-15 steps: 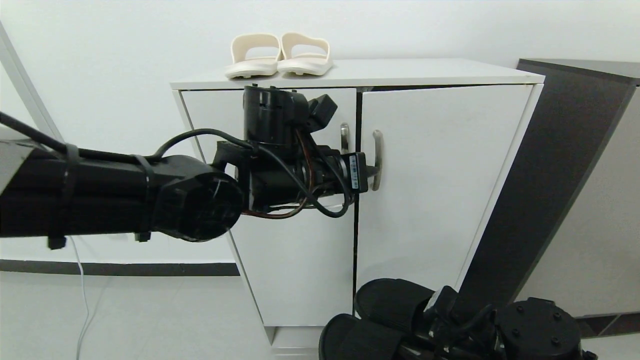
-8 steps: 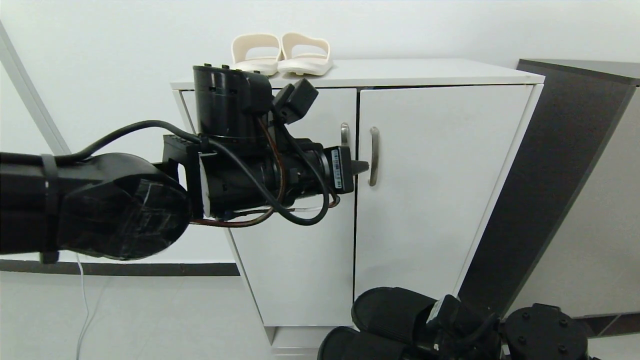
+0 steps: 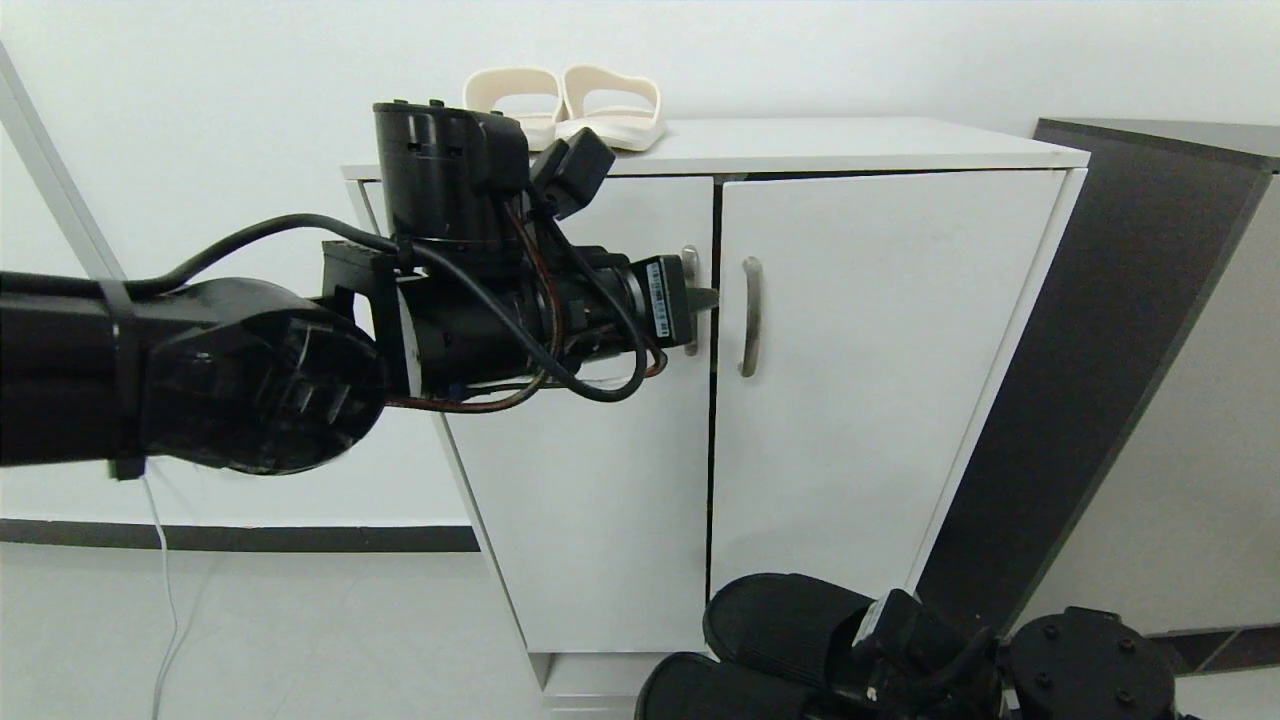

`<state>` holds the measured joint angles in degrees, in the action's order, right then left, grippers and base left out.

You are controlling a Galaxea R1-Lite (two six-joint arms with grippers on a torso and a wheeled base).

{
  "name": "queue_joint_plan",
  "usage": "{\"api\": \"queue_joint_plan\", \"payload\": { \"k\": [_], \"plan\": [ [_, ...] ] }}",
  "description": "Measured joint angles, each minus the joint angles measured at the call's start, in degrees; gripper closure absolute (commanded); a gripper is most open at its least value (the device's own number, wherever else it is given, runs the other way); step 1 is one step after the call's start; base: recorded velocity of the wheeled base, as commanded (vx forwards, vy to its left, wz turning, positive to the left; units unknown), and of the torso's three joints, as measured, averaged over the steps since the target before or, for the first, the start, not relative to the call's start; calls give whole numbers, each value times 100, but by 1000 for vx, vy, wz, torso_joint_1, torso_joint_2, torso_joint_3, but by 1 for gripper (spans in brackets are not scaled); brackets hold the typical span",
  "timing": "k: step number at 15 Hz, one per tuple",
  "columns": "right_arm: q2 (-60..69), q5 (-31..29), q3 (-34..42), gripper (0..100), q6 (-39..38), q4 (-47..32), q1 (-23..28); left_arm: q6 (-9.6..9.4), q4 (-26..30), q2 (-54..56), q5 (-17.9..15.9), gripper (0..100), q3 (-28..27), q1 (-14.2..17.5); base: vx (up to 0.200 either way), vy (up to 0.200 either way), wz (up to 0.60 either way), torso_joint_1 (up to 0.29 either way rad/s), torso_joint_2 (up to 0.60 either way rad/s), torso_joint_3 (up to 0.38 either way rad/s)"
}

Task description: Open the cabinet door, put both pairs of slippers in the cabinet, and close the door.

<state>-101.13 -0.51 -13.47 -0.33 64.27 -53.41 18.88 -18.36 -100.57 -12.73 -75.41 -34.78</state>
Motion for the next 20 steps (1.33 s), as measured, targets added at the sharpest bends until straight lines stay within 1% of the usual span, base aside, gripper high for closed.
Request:
{"api": "queue_joint_plan", "payload": {
  "k": [4, 13, 15, 18, 19, 20],
  "plan": [
    [0, -2, 0, 100, 0, -4, -21, 7, 18, -312, 0, 100, -339, 160, 0, 0, 0, 0, 0, 0],
    [-38, -9, 27, 100, 6, -9, -69, 7, 27, -905, 50, 100, -1100, 193, 0, 0, 0, 0, 0, 0],
    [-57, -6, 35, 100, 6, -6, -72, 9, 27, -1012, 118, 100, -1185, 190, 0, 0, 0, 0, 0, 0],
    [-77, 2, 44, 100, 9, -13, -73, 24, 22, -1095, 96, 100, -1229, 188, 0, 0, 0, 0, 0, 0],
    [-77, 9, 68, 100, 9, -11, -100, 68, 16, -1108, 68, 100, -1237, 182, 0, 0, 0, 0, 0, 0],
    [-79, 16, 91, 100, 9, -15, -124, 191, 9, -1112, 61, 100, -1243, 173, 0, 0, 0, 0, 0, 0]
  ]
}}
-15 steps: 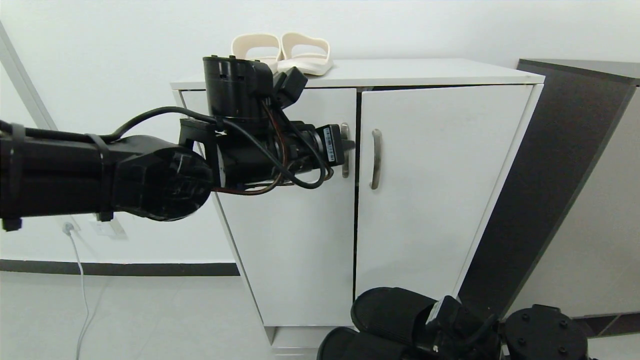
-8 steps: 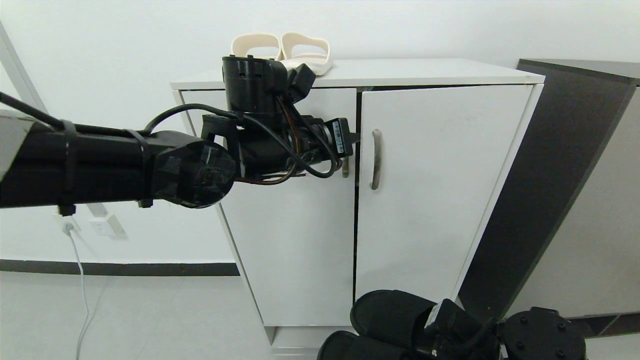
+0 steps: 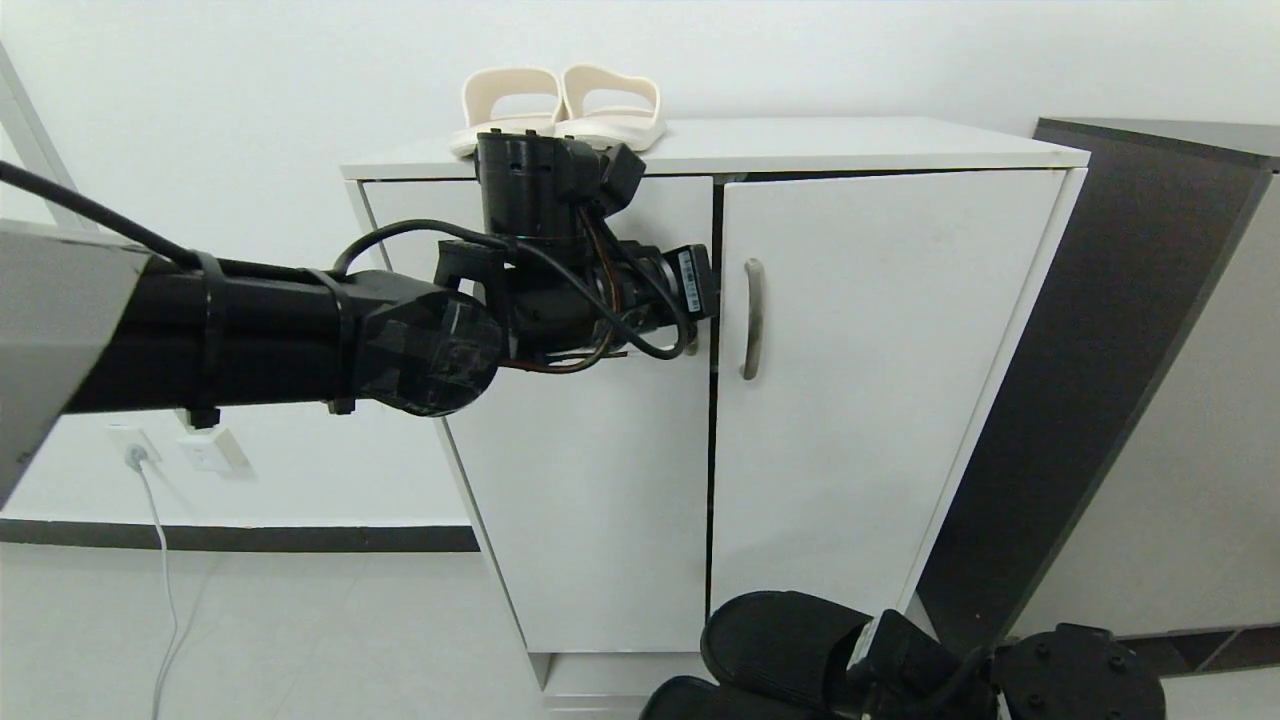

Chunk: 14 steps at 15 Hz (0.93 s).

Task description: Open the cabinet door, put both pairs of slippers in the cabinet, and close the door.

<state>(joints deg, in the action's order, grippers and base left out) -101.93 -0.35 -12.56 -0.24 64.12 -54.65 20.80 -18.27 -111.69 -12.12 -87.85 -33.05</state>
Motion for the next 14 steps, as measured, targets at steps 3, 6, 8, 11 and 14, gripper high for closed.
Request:
{"api": "queue_joint_plan", "payload": {
  "k": [3, 6, 8, 11, 14],
  "plan": [
    [-20, 0, 22, 100, -2, 1, -23, 140, -9, -2, -2, 100, -5, -27, -67, 0, 0, 1, 1, 1],
    [-35, 0, 24, 100, 0, -5, -26, 296, -17, -5, 9, 100, 34, -112, -200, 0, 0, 1, 4, 4],
    [-37, 9, 27, 100, 0, -5, -63, 282, -123, 30, 41, 100, 218, -319, -200, 0, 0, 0, 7, -2],
    [-37, 6, 79, 100, 17, -5, -149, 271, -800, 266, 27, 100, 880, -727, -200, 0, 0, 1, 9, 5],
    [-63, 11, 79, 100, 32, 4, -183, 260, -975, 538, 18, 100, 1320, -892, 0, 0, 0, 0, 0, 0]
  ]
}}
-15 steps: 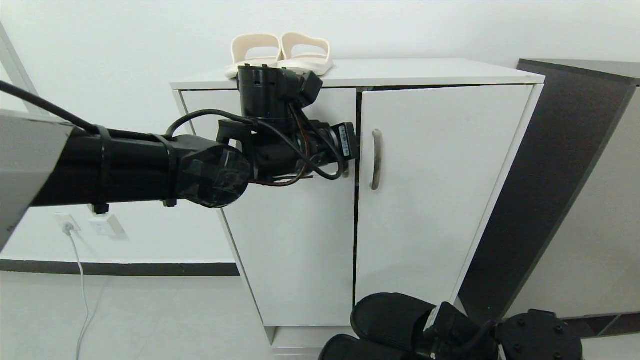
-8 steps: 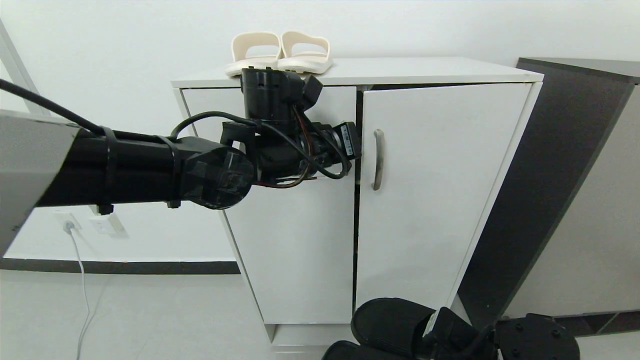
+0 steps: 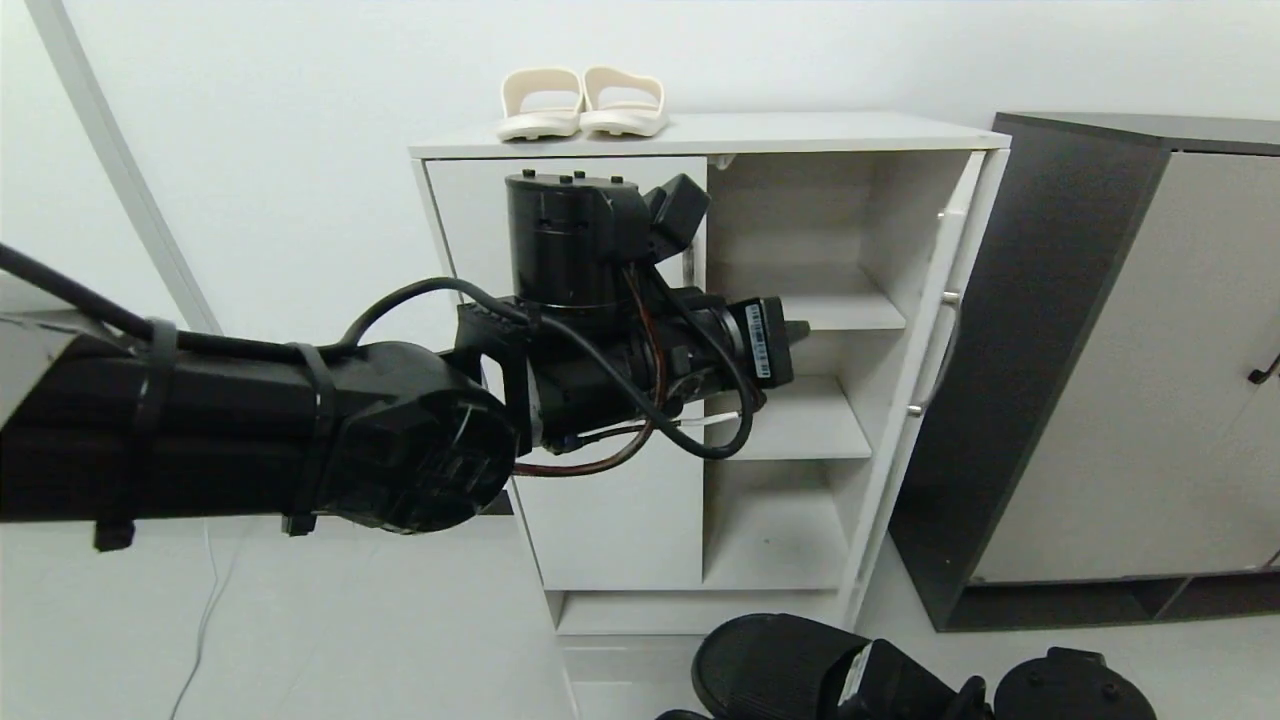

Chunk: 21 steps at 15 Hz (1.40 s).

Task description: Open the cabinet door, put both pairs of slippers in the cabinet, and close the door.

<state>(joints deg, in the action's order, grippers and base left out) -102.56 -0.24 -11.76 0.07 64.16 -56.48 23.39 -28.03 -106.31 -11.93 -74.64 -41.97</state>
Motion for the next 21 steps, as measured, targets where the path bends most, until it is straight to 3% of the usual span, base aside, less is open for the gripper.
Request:
{"api": "queue_joint_plan", "payload": {
  "k": [3, 6, 9, 12, 15, 17, 19, 21],
  "plan": [
    [-35, -7, 0, 100, -5, 11, 6, -2, -5, 196, 22, 100, 227, 83, 0, 0, 0, 0, 0, 0],
    [-99, -7, -44, 100, -17, 51, 138, 0, 20, 816, 41, 100, 952, 388, 0, 0, 0, 0, 0, 0],
    [-245, -13, -85, 100, -23, 517, 328, -30, 50, 1944, 44, 100, 2181, 757, 0, 0, 0, 0, 0, 0],
    [-430, -29, -79, 100, -12, 834, 463, -218, 307, 3501, 195, 100, 3547, 1083, 0, 0, 0, 0, 0, 0],
    [-494, -33, -72, 100, -7, 842, 486, -610, 1207, 5215, 830, 100, 4537, 1265, 0, 0, 0, 0, 0, 0],
    [-507, -35, -79, 100, -5, 842, 491, -875, 2198, 6462, 1245, 100, 4940, 1436, 0, 0, 0, 0, 0, 0],
    [-511, -44, -110, 100, 0, 902, 489, -1037, 3142, 7606, 1491, 100, 5186, 1821, 0, 0, 0, 0, 0, 0],
    [-513, -51, -121, 100, 0, 965, 486, -1113, 3990, 8669, 1647, 100, 5353, 2555, 0, 0, 0, 0, 0, 0]
  ]
}}
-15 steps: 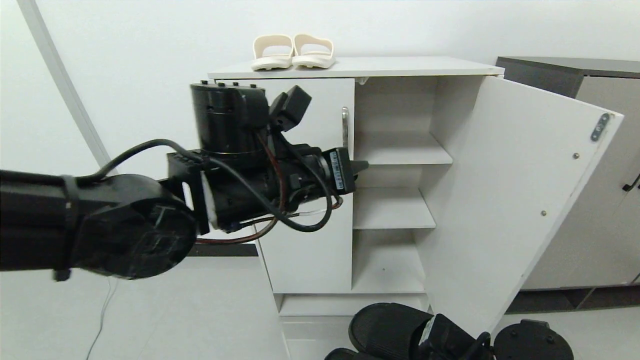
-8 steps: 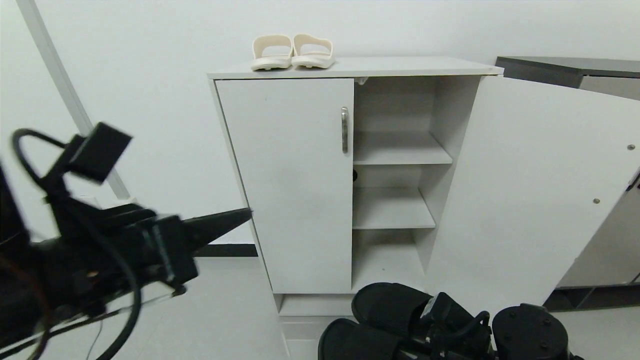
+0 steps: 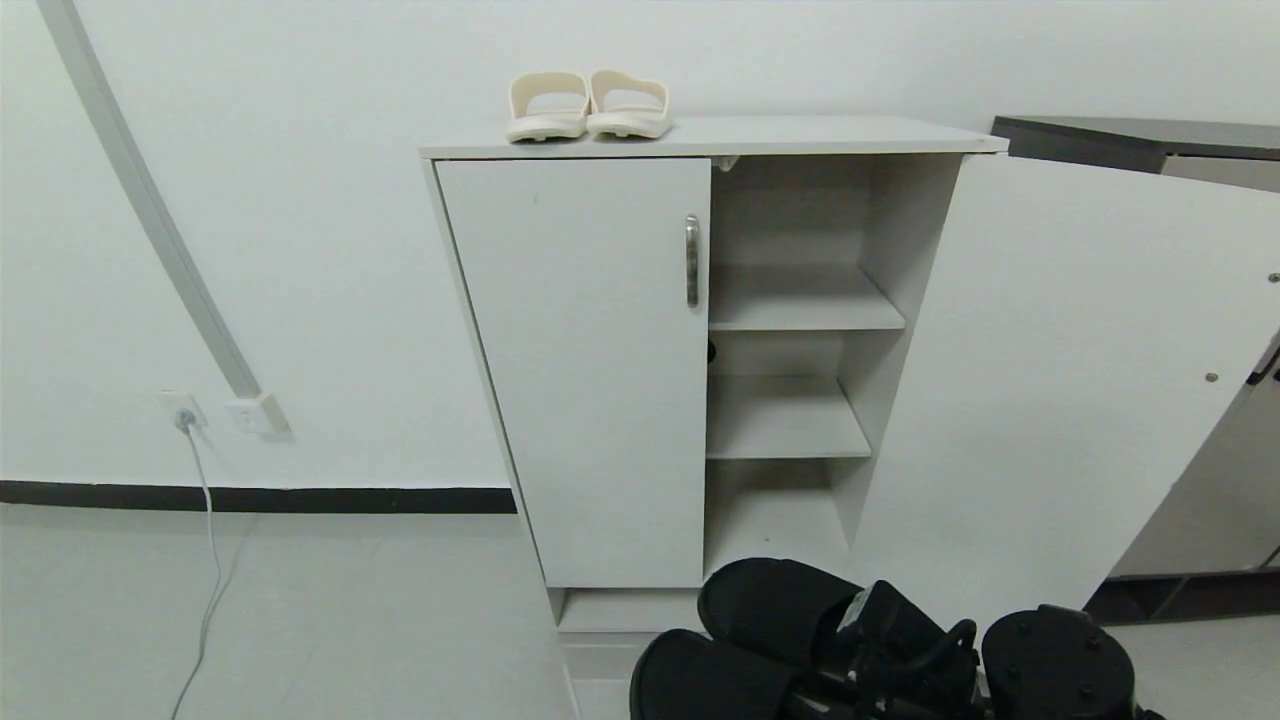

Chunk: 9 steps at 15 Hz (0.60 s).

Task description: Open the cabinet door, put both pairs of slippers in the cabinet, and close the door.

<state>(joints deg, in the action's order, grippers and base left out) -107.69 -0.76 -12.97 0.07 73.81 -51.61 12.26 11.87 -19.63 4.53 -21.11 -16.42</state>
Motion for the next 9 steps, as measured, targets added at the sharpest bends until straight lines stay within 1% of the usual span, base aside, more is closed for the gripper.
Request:
{"api": "queue_joint_plan", "payload": {
  "k": [1, 2, 3, 4, 5, 6, 7, 8, 9],
  "plan": [
    [0, -9, 7, 100, 0, -9, 13, -23, 351, 419, 50, 100, 34, 366, 0, 0, 0, 0, 0, 0],
    [2, -17, 5, 100, 0, 2, 21, -33, 730, 780, 184, 100, 94, 675, 0, 0, 0, 0, 0, 0],
    [-2, -11, 5, 100, 0, -7, 7, -41, 752, 1007, 562, 100, 127, 819, 0, 0, 0, 0, 0, 0],
    [0, -13, 7, 100, 0, 0, 10, -67, 736, 1164, 811, 100, 262, 901, 0, 0, 0, 0, 0, 0],
    [-2, -11, 13, 100, 0, -5, 13, -157, 574, 1276, 903, 100, 513, 946, 0, 0, 0, 0, 0, 0],
    [0, -20, 13, 100, 0, 6, 16, -340, 318, 1348, 1065, 100, 822, 992, 0, 0, 0, 0, 0, 0],
    [2, -20, 16, 100, -2, 6, 11, -569, -71, 1401, 1229, 100, 1153, 1139, 0, 0, 0, 0, 0, 0],
    [6, -20, 13, 100, 0, 9, 11, -734, -310, 1440, 1275, 100, 1379, 1425, 0, 0, 0, 0, 0, 0],
    [11, -20, 11, 100, 0, 9, 11, -850, -528, 1468, 1259, 100, 1534, 1716, 0, 0, 0, 0, 0, 0]
  ]
}}
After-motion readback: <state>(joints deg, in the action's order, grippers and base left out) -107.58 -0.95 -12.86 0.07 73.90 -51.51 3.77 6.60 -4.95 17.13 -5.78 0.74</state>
